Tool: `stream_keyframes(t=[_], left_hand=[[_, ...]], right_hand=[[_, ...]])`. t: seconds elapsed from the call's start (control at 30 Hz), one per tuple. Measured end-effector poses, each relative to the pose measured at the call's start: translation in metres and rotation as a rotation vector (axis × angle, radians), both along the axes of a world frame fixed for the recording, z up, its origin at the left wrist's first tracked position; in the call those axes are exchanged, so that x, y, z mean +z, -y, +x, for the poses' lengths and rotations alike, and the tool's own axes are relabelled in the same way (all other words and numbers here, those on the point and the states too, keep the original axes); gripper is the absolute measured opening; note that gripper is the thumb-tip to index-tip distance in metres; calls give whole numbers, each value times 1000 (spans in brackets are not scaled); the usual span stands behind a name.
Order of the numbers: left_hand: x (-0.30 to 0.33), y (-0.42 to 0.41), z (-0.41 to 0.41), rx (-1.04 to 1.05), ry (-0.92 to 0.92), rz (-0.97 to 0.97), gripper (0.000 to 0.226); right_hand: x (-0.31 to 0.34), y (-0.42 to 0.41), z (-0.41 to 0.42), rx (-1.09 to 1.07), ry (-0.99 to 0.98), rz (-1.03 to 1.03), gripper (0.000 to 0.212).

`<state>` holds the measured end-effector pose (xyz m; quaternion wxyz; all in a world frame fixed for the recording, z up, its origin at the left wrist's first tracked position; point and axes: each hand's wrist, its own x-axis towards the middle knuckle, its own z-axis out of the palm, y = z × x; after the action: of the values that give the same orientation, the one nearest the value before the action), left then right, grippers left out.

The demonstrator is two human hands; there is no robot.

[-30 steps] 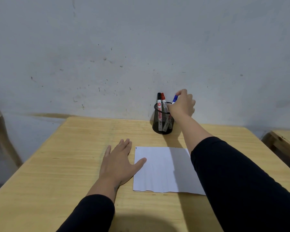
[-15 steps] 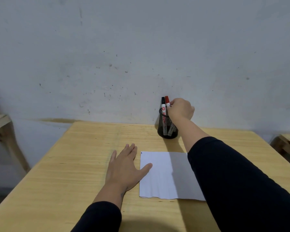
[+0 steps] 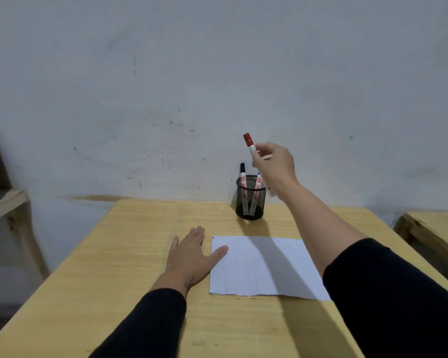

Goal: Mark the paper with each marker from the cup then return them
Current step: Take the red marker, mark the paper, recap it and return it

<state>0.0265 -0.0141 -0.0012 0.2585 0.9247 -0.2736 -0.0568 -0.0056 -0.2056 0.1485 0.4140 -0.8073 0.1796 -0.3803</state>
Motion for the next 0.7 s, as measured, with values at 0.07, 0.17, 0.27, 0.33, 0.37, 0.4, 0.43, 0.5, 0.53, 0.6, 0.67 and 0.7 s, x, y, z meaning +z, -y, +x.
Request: stream_keyframes(t=[0.07, 0.17, 0.27, 0.33, 0.37, 0.4, 0.43, 0.5, 0.53, 0.6, 0.67, 0.7], left_hand=[[14, 5, 0, 20, 59, -111, 76], [53, 17, -2, -27, 354, -272, 58], [82, 26, -2, -162, 634, -287, 47], [85, 29, 0, -237, 708, -228, 36], [85, 30, -1, -256, 721, -193, 29], [84, 30, -2, -263, 722, -158, 25], [82, 32, -4, -266, 709, -135, 22], [79, 33, -7, -253, 645, -143, 22], [78, 33, -9, -233, 609, -167, 23], [78, 34, -12, -180, 559, -250, 25], [78, 36, -14, -117, 510, -334, 23], [78, 37, -16, -92, 483, -369, 20]], right_hand=[[-15, -7, -16, 50, -65, 3, 21], [-39, -14, -34, 122, -169, 16, 23], [-54, -19, -49, 174, -235, 11, 21], [-60, -22, -53, 211, -256, 28, 23], [-61, -24, -55, 231, -263, 30, 23], [-62, -25, -56, 246, -269, 26, 23], [-62, -25, -57, 255, -272, 23, 23], [-62, -26, -59, 242, -259, 12, 22], [-63, -27, -60, 213, -237, -12, 22], [-66, -30, -61, 79, -131, -116, 20], [-70, -35, -62, -87, -27, -152, 12], [-71, -38, -63, -126, -22, -79, 9]])
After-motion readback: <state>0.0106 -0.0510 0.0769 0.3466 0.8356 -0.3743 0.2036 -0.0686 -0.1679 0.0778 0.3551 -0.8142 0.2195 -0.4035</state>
